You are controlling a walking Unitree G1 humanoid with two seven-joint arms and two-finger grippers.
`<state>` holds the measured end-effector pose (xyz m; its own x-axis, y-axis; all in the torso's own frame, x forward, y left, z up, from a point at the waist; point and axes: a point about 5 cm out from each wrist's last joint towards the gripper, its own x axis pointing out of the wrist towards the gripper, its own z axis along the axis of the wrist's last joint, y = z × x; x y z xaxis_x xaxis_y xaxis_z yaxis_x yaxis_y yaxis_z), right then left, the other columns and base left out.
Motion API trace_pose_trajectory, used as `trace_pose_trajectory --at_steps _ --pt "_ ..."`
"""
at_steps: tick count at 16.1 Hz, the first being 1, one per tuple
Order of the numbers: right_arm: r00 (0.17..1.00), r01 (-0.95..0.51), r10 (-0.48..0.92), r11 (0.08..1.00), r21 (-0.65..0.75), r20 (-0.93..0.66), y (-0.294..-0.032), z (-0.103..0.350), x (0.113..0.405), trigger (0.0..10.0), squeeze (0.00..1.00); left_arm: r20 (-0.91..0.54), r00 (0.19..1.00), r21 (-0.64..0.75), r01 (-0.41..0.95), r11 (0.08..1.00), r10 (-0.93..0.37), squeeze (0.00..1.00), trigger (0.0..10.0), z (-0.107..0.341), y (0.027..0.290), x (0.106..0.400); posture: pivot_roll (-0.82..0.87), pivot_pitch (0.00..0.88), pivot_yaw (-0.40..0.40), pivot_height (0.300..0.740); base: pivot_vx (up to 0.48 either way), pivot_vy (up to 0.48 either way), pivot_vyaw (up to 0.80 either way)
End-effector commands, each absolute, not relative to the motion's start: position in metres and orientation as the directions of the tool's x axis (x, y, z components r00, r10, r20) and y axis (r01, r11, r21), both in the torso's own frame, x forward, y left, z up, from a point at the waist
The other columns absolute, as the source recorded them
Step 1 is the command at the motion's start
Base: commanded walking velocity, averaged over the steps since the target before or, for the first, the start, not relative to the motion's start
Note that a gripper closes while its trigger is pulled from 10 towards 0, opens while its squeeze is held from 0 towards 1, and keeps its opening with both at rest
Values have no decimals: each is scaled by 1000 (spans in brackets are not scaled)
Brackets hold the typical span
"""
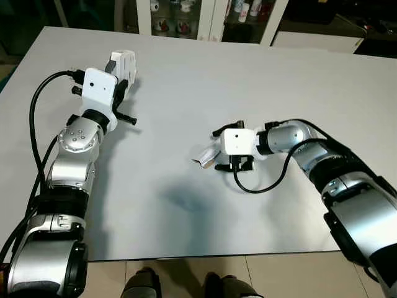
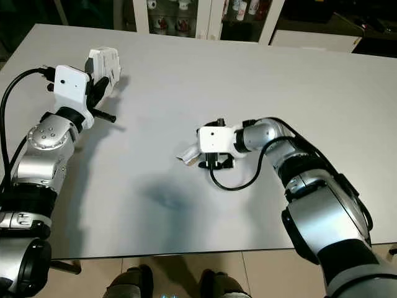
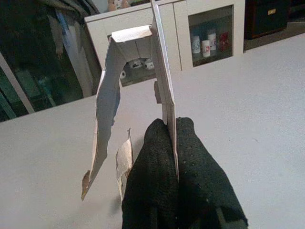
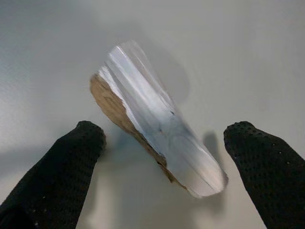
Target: Picking trash to rubbish bin
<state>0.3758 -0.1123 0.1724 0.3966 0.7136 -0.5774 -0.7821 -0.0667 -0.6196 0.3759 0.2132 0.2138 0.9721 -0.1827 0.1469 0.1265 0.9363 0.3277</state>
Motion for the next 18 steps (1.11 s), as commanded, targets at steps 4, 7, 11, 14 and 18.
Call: trace_pose_trajectory --at_steps 4,7,11,14,18 --pt "403 -791 662 -95 -605 -632 -114 172 378 10000 0 150 970 323 134 937 -191 0 10000 216 211 374 7 174 -146 740 0 0 0" --pt "392 -794 621 -144 -590 -679 -115 166 378 10000 0 154 968 321 140 937 -197 0 10000 218 210 372 9 180 -155 740 0 0 0" --pt "370 -803 594 -183 -567 -715 -115 165 377 0 0 156 965 321 151 935 -209 0 10000 219 206 370 9 185 -164 740 0 0 0" --pt "366 -809 585 -185 -558 -724 -117 162 376 0 0 152 965 325 158 933 -216 0 10000 220 206 369 10 186 -160 740 0 0 0" --pt "347 -819 582 -194 -540 -735 -117 159 374 0 0 149 960 331 178 927 -237 0 10000 223 200 369 12 191 -153 740 0 0 0"
